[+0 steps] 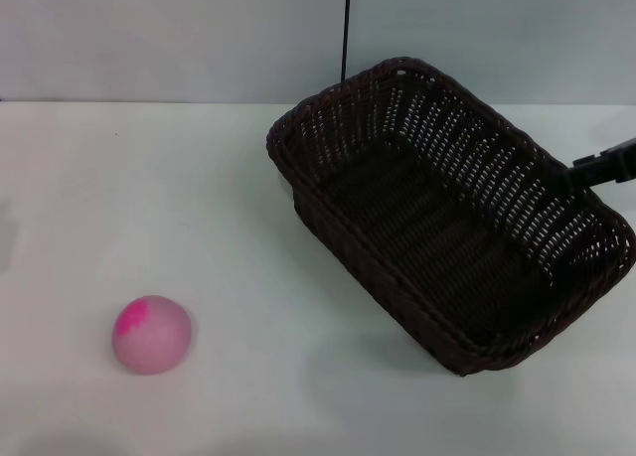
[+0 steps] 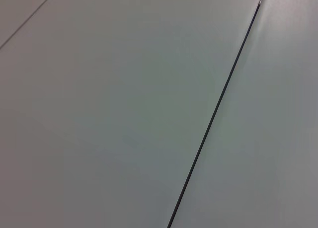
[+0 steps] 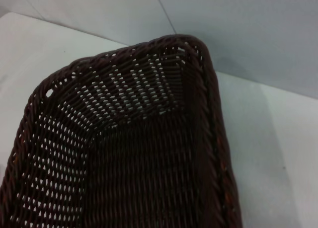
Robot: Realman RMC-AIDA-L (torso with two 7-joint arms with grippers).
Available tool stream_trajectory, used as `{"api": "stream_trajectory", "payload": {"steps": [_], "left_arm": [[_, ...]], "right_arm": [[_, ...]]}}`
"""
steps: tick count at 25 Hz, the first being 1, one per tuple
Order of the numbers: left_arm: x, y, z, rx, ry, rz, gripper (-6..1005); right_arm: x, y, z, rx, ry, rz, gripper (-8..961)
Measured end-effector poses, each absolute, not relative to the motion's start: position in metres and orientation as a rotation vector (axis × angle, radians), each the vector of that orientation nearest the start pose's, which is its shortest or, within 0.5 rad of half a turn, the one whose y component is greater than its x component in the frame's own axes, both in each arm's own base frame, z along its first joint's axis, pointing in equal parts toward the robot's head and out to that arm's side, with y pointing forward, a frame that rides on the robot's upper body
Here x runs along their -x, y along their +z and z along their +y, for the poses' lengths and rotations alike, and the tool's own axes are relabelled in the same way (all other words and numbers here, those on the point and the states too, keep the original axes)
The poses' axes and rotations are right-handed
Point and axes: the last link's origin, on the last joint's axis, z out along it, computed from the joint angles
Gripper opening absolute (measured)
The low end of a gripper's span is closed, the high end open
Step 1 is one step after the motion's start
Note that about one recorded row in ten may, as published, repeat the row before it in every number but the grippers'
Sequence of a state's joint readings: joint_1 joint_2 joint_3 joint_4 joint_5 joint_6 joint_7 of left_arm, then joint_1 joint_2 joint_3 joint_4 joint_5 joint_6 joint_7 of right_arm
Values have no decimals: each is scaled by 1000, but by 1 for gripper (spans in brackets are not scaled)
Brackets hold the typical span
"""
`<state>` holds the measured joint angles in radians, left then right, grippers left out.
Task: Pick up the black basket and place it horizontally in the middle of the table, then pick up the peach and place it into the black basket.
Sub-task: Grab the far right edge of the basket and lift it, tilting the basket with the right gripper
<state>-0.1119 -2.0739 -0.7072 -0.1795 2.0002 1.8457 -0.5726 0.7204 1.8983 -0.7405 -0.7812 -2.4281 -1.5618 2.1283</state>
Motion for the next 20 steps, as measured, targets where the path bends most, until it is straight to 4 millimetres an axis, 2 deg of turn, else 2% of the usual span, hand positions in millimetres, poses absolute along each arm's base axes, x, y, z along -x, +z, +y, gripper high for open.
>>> {"api": "stream_trajectory", "payload": {"steps": [5, 10, 20], "left_arm": [[351, 54, 195, 1104, -1271, -524, 827], [350, 54, 196, 1105, -1273, -525, 827], [349, 54, 198, 1104, -1277, -525, 827]], "right_arm": [[-264, 67, 388, 2603, 31, 1233, 768], [-263, 61, 387, 2613, 46, 1218, 708], [-264, 60, 385, 2635, 41, 1193, 274]]}}
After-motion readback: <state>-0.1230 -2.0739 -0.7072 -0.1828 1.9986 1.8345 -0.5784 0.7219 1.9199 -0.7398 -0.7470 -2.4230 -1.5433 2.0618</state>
